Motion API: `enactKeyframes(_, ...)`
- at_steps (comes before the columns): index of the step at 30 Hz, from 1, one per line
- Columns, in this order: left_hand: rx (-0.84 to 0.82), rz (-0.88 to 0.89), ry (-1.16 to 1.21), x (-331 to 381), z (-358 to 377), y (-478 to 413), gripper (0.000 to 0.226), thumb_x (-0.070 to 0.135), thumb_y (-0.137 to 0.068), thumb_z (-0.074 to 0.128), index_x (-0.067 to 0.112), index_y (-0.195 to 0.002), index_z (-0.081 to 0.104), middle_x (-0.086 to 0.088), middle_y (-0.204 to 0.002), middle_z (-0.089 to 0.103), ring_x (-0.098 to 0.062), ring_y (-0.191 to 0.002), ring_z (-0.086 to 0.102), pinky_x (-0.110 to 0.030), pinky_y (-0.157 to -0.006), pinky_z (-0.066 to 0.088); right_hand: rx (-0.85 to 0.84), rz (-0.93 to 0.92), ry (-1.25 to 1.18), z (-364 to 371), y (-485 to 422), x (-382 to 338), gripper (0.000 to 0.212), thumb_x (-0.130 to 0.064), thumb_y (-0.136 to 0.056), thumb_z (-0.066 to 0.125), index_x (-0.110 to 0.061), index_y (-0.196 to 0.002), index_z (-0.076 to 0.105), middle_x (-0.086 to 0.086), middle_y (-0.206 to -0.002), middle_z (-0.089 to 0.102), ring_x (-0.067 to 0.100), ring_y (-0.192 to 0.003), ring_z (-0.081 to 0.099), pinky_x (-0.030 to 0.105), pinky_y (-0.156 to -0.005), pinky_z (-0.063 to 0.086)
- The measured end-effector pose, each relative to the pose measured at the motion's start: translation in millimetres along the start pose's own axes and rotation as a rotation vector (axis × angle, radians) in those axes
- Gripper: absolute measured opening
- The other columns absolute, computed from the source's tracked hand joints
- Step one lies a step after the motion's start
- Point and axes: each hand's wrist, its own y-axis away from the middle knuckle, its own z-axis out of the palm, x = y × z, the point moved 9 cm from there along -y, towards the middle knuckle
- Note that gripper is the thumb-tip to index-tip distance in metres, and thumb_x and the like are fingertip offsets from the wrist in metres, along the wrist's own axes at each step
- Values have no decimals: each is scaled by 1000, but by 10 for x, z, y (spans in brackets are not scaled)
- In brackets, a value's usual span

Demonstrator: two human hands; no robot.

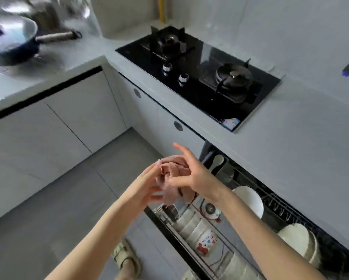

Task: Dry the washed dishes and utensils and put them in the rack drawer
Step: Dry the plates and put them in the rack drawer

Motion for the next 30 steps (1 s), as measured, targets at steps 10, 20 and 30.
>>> enactKeyframes(10,425,516,227,1650,-2463,973,23,2,-90,54,13,-105,68,-6,-86,71,-14,-68,64,-25,-60,51,185,-269,-91,1863,-1617,-1532,47,-11,-83,71,-18,-124,52,-7,-105,61,-2,-93,60,6,-75,48)
enactKeyframes(20,629,565,-116,2583,-4257,1420,31,8,-89,57,20,-117,62,1,-101,72,-2,-84,67,-11,-75,51,-122,-96,-348,3885,-3012,-2246,39,-50,-85,56,-23,-112,62,0,-98,73,12,-86,70,27,-69,54)
enactKeyframes(30,889,402,69,3026,-6348,1273,18,15,-95,51,14,-109,62,-8,-92,65,-19,-78,61,-28,-71,49,-198,-245,-191,4854,-4758,-2843,30,0,-96,48,-20,-118,42,-3,-82,72,19,-65,69,36,-57,52)
